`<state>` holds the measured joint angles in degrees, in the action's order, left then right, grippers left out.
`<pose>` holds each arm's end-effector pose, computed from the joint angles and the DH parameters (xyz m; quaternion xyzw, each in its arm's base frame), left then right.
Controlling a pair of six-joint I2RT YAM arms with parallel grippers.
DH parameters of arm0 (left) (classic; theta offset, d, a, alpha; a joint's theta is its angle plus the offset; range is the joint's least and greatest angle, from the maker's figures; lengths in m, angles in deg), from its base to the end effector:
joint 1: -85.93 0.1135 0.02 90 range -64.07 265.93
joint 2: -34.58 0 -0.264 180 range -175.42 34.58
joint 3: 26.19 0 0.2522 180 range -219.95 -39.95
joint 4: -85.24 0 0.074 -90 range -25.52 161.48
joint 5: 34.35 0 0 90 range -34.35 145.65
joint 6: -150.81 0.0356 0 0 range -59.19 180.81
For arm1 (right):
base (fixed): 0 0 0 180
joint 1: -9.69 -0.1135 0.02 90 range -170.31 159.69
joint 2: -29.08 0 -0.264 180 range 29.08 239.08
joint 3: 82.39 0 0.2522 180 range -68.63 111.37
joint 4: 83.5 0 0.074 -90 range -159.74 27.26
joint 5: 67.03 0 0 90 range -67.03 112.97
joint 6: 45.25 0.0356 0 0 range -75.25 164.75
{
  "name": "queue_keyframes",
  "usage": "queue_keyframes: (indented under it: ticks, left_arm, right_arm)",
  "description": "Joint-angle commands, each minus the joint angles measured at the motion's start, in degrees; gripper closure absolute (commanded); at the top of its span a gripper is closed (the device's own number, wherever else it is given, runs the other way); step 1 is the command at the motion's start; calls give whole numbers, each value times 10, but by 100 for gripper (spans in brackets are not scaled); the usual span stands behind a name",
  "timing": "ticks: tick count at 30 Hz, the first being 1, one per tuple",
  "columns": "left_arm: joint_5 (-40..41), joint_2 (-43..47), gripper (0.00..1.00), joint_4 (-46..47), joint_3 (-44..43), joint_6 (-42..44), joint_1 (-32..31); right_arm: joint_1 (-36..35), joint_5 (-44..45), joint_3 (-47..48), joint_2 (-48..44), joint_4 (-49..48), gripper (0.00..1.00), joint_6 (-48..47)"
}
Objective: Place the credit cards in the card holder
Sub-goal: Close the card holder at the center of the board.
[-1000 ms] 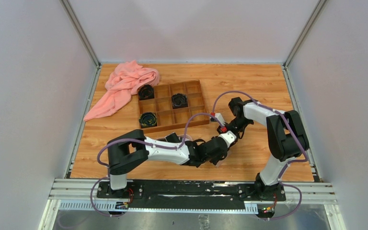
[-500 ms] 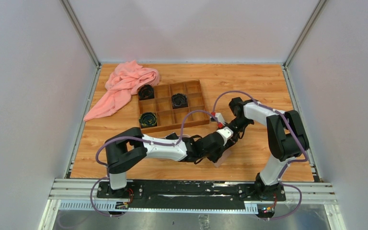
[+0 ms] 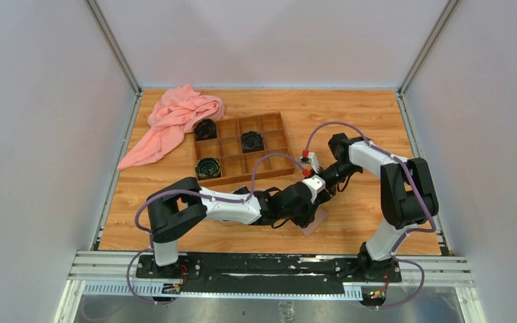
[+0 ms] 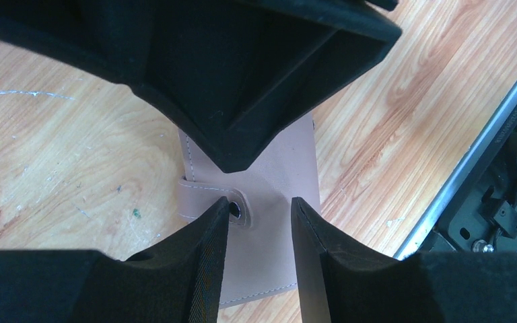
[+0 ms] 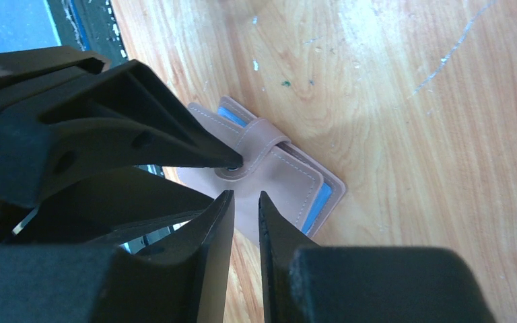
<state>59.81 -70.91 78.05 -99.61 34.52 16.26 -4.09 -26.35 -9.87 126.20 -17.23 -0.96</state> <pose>0.1376 -0.3639 0.1647 0.3193 0.8448 -0.2961 0.3110 0.2660 0.0930 0.1733 -0.4481 0.7906 0.4030 0.1081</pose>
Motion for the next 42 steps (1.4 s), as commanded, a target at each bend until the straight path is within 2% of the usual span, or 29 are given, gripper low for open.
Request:
queue_keyframes:
  ticks: [1,7,15,31,42]
  left_arm:
    - [-23,-24,58,-39,23,-11,3]
    - [-26,-26,56,-39,20,-14,4]
    - [-28,-30,55,-37,20,-18,7]
    - [-37,-31,55,-34,18,-19,9]
    - [-38,-34,56,-33,18,-22,8]
  right_arm:
    - [7,-47,14,-9,49,78,-38]
    - [-11,-59,24,35,72,86,-47]
    - [-31,-54,26,64,88,85,-63]
    - [-44,0,16,90,51,86,-18]
    - [-45,-65,28,77,82,85,-38]
